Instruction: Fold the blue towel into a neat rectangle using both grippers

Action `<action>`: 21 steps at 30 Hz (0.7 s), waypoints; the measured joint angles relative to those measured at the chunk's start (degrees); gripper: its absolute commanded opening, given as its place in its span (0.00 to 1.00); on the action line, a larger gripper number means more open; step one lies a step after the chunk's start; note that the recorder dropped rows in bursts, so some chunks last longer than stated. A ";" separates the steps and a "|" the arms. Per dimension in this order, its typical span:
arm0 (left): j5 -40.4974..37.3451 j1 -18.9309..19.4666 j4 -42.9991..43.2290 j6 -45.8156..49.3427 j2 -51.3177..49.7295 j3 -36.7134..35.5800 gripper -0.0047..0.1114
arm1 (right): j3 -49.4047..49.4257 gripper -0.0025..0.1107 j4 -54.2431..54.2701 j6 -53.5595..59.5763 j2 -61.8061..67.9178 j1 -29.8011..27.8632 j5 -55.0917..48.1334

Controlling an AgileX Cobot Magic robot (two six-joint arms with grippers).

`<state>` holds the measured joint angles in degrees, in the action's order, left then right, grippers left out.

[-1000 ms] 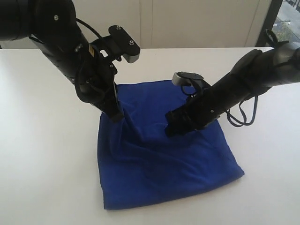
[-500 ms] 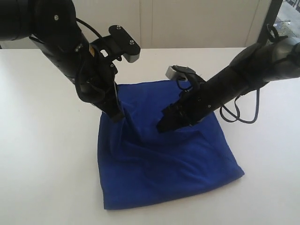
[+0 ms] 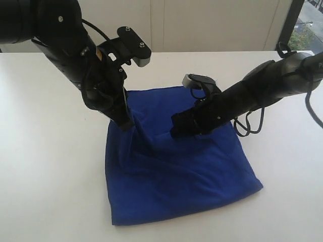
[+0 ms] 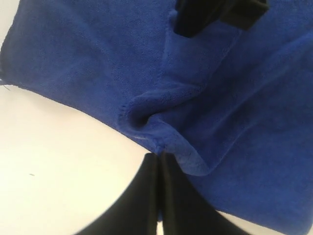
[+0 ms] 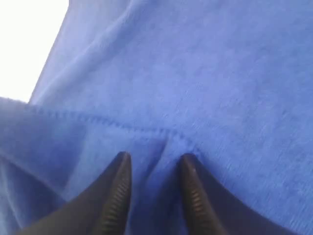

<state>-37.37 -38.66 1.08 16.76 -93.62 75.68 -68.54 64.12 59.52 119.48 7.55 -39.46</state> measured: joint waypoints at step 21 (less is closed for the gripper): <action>0.11 0.00 -0.06 -1.21 0.00 0.00 0.04 | 0.00 0.02 -4.03 -1.49 -5.85 0.00 2.34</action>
<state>-37.26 -38.66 1.01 15.55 -93.62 75.68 -68.54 60.09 58.03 113.63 7.55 -37.12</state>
